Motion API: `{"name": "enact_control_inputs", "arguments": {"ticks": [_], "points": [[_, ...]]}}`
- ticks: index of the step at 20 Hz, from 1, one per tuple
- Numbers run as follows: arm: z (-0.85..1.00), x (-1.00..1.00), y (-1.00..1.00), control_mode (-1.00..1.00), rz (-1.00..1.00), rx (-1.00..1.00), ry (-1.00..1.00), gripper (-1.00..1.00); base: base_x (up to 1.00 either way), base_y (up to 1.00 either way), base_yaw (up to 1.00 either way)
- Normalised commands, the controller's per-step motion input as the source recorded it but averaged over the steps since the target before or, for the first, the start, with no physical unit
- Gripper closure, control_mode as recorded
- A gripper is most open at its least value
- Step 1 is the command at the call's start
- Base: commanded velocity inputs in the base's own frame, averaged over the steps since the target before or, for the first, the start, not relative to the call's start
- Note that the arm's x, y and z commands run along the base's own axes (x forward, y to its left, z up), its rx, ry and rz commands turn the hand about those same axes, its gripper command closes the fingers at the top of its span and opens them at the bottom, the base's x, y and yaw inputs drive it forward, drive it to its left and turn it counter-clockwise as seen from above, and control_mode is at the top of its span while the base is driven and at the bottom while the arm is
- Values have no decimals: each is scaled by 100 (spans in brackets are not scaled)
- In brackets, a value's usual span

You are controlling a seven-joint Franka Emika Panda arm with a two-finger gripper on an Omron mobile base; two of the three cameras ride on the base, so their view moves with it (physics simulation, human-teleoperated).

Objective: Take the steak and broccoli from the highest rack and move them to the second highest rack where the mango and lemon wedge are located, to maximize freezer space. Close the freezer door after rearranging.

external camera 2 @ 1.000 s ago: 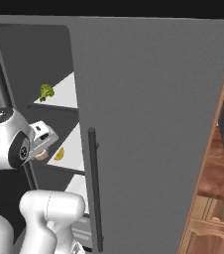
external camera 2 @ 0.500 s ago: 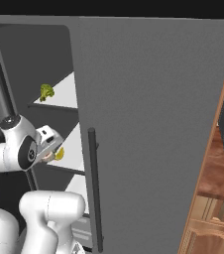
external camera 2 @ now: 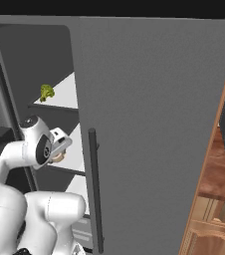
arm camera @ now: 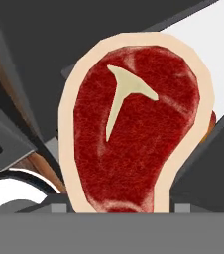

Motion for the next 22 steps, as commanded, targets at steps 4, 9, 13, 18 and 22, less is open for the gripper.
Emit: {"name": "enact_control_inputs", "arguments": {"ticks": [4, 9, 13, 18, 22], "points": [[-27, 63, 0, -100, 0, 0, 1, 100, 0, 0, 0], [-38, 58, 0, -100, 0, 0, 0, 100, 0, 0, 0], [-31, 58, 0, -100, 0, 0, 0, 100, 0, 0, 0], [-23, 55, 0, -100, 0, 0, 3, 100, 0, 0, 0], [-32, 49, 0, -100, 0, -4, 1, 100, 0, 0, 0]]}}
